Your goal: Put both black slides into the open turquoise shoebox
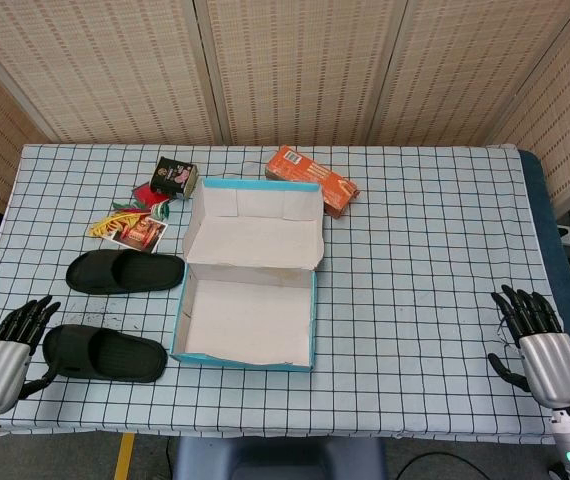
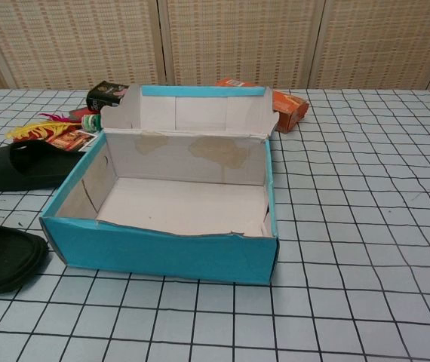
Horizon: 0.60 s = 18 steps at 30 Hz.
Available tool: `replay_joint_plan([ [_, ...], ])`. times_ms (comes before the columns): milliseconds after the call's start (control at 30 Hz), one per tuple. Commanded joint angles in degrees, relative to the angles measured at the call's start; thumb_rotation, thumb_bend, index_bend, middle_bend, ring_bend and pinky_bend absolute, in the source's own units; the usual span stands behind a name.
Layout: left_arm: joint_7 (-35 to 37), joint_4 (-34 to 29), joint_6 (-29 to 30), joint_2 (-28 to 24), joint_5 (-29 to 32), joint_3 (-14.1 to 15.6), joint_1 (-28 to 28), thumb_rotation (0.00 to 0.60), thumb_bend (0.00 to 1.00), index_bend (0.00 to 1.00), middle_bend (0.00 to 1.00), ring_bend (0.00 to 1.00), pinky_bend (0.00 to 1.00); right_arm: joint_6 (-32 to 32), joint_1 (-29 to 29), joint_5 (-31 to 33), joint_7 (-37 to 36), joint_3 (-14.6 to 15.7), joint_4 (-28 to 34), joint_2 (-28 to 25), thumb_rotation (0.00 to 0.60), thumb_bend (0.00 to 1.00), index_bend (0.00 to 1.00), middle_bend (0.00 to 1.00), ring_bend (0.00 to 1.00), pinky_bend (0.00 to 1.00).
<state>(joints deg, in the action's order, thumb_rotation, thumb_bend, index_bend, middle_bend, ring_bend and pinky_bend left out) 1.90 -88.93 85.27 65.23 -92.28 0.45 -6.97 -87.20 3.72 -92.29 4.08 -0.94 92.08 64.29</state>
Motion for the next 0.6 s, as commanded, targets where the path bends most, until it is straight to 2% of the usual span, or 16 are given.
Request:
replay_joint_plan([
  [33,0.7,0.2,0.0,-0.1,-1.1,0.5,-0.1,0.600,0.40,0.00,0.00,0.00,0.11,0.0,0.0,-0.2,-0.2,0.1,0.2,-0.1,0.600,0.17,0.00,0.00,0.00,0.00],
  [333,7.4,0.9,-6.9,-1.4,-4.1,4.1,-3.3,0.600,0.40,0.00,0.00,0.00,0.09,-3.5,-1.4,-2.2,-3.7,0.6,0.4,-1.9,0.600,0.17,0.00,0.00,0.00,0.00],
  [467,4.4,1.0,-9.3,-1.0,-4.9,5.0,-4.3,0.600,0.42,0.00,0.00,0.00,0.07,-3.6,-1.5,-2.5,-4.4,0.6,0.2,-2.0,0.600,0.17,0.00,0.00,0.00,0.00],
  [600,-0.4,1.1,-12.8,0.6,-2.2,4.6,-5.1,0.600,0.41,0.00,0.00,0.00,0.05,-3.3,-1.4,-3.2,-5.2,1.1,0.2,-2.4,0.600,0.17,0.00,0.00,0.00,0.00],
])
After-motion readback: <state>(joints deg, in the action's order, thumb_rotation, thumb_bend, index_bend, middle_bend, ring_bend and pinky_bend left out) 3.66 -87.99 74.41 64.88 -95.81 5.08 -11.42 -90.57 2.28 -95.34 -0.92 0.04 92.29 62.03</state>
